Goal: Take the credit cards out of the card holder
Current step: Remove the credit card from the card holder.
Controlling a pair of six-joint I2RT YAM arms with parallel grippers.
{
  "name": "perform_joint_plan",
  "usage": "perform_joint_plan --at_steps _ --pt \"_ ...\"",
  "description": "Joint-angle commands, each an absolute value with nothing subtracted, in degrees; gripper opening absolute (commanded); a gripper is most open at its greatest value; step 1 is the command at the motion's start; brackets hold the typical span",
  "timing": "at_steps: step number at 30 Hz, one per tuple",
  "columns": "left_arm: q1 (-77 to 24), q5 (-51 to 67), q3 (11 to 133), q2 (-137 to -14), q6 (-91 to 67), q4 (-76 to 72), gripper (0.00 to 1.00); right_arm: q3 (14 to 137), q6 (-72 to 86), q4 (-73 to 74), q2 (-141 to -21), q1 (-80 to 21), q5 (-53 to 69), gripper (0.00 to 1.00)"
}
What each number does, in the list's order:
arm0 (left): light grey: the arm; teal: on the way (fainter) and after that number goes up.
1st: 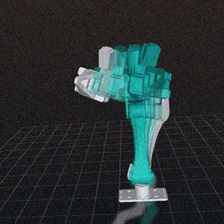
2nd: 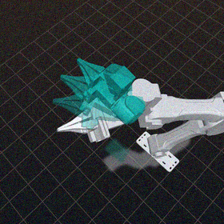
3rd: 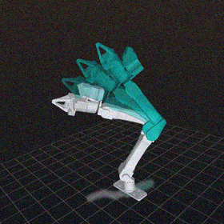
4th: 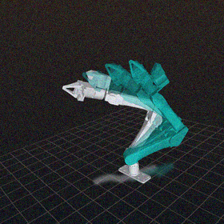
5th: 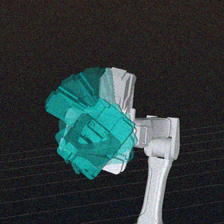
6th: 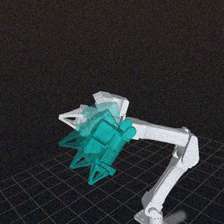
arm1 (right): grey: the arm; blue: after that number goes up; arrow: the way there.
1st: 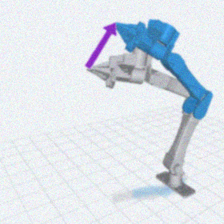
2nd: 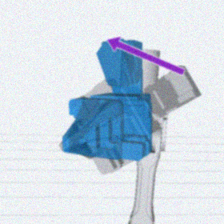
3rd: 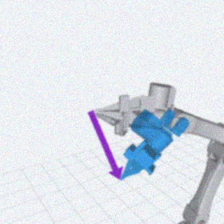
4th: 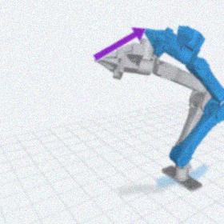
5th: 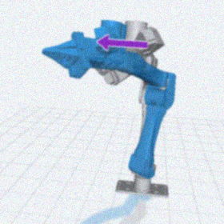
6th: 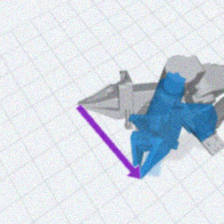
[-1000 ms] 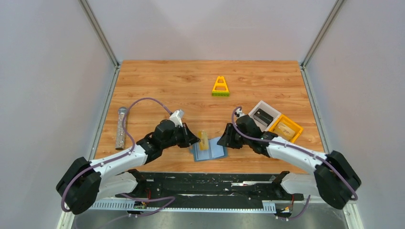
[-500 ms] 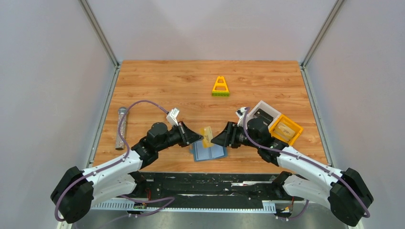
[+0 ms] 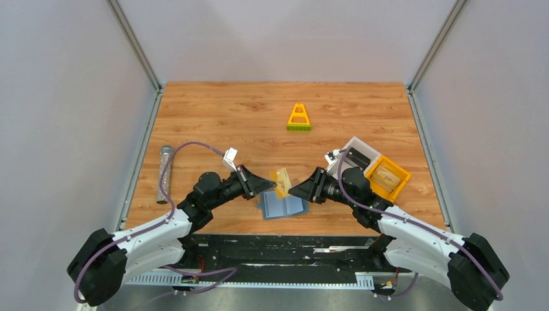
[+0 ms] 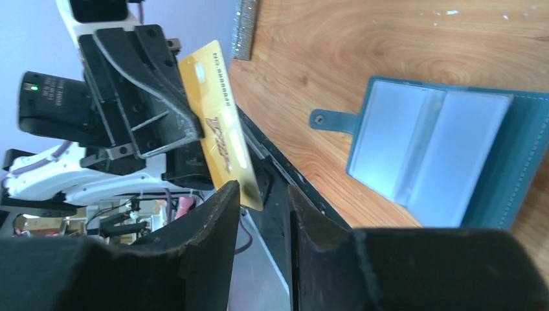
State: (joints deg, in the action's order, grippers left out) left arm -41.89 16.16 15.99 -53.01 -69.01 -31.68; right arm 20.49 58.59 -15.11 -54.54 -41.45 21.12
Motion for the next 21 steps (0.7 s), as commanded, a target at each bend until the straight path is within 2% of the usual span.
perform_joint_plan --at_steps 1,4,7,9,10,13,14,16,21 --pt "-41.80 15.08 15.14 -52.32 -71.33 -37.25 0.00 19.57 61.11 -20.90 -52.19 -41.30 20.14 0.30" --pt "-41.80 14.95 14.60 -52.70 -71.71 -38.30 0.00 19.79 60.87 -21.06 -52.04 -41.30 20.46 0.23" --pt "-41.75 15.11 14.43 -53.32 -71.88 -38.52 0.00 20.30 59.87 -20.95 -52.03 -41.31 21.16 0.11" --pt "-41.75 15.35 14.42 -53.62 -71.91 -38.76 0.06 21.18 58.17 -18.88 -51.78 -41.23 21.08 0.03" --pt "-41.75 15.45 14.46 -53.66 -71.90 -38.76 0.14 21.81 57.05 -17.42 -51.46 -41.04 20.98 0.00" --pt "-41.75 15.37 14.84 -53.06 -70.68 -37.90 0.28 23.35 52.62 -13.45 -50.09 -39.25 23.09 0.00" --pt "-41.75 15.42 15.33 -52.77 -70.06 -36.06 0.37 23.76 50.83 -12.36 -49.43 -38.06 24.88 0.00" --pt "-41.69 15.54 16.53 -51.57 -67.94 -32.78 0.49 24.81 47.09 -8.01 -47.82 -35.01 29.16 0.00" --pt "-41.68 16.87 19.40 -47.79 -61.27 -25.33 0.64 26.82 39.56 -0.39 -44.89 -26.14 43.42 0.00"
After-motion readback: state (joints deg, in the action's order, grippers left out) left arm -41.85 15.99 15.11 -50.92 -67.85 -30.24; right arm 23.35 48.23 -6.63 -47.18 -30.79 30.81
